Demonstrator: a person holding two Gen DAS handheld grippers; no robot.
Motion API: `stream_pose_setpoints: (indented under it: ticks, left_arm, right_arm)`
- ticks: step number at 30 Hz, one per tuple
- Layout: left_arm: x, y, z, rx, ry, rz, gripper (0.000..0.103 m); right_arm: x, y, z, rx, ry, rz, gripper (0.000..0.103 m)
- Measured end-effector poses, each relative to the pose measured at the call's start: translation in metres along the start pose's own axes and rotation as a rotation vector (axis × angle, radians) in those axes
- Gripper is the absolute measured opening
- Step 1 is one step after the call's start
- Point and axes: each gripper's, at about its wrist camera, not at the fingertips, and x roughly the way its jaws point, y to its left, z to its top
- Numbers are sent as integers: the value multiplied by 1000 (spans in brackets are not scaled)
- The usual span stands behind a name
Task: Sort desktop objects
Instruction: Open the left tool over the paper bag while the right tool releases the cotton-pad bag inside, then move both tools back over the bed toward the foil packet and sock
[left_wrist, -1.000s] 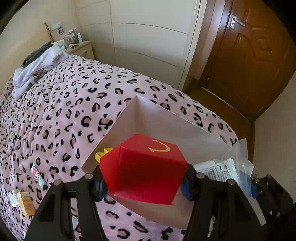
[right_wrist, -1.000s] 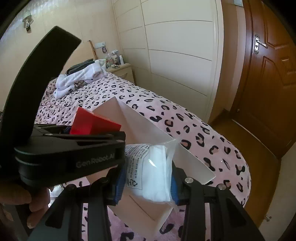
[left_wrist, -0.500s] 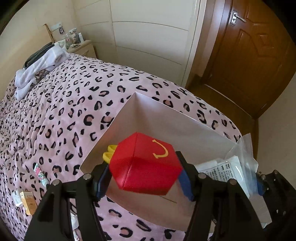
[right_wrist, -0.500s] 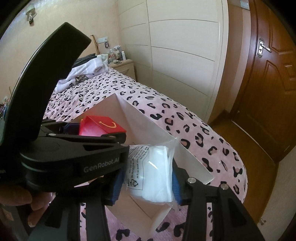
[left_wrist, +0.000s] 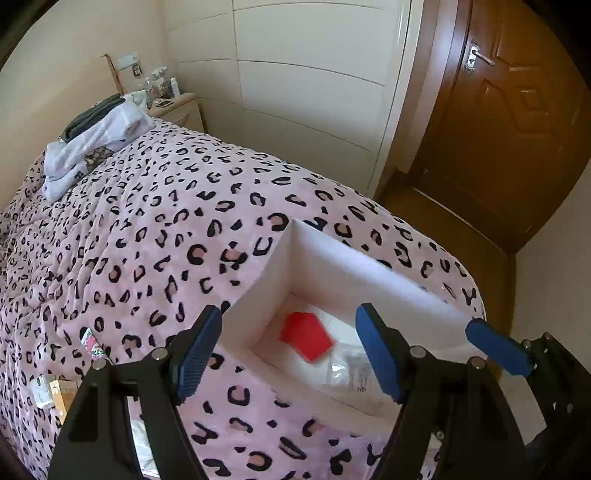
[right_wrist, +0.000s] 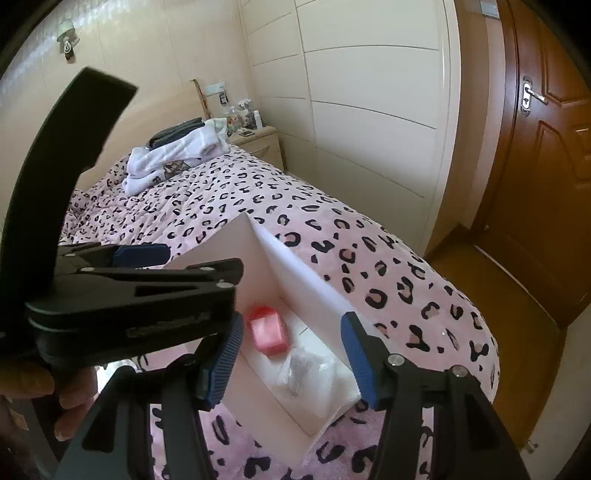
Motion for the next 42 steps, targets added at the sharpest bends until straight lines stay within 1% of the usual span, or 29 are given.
stream_pose_setpoints:
  ticks: [5, 9, 14, 16, 23, 27, 32, 35, 38, 42]
  left_arm:
    - [-19, 13, -11, -37, -19, 4, 76]
    - [-43, 31, -33, -101, -44, 35, 76]
    - [-78, 60, -84, -194, -69, 133, 76]
    - [-90, 73, -111, -244, -70, 168, 76]
    - [-128, 123, -205, -421, -38, 286, 76]
    - [-153, 144, -252, -496, -24, 356, 76]
    - [-186, 170, -303, -598, -36, 414, 76]
    - [-202, 184, -335, -653, -38, 454, 77]
    - [-213, 198, -370, -705, -30, 495, 77]
    - [-215, 216, -417, -779, -3, 516, 77]
  right_arm:
    - [-13, -2, 2, 17, -4, 38, 56]
    - [-32, 6, 0, -12, -25, 60, 56]
    - [-44, 27, -17, -69, -17, 105, 56]
    - [-45, 41, -27, -92, -3, 124, 56]
    - [-42, 103, -55, -163, 55, 217, 56]
    - [-43, 140, -68, -205, 76, 271, 56]
    - [-61, 187, -82, -276, 66, 339, 56]
    - [-67, 207, -94, -316, 68, 370, 56]
    - [-66, 218, -111, -344, 85, 385, 56]
    - [-56, 230, -140, -377, 134, 396, 56]
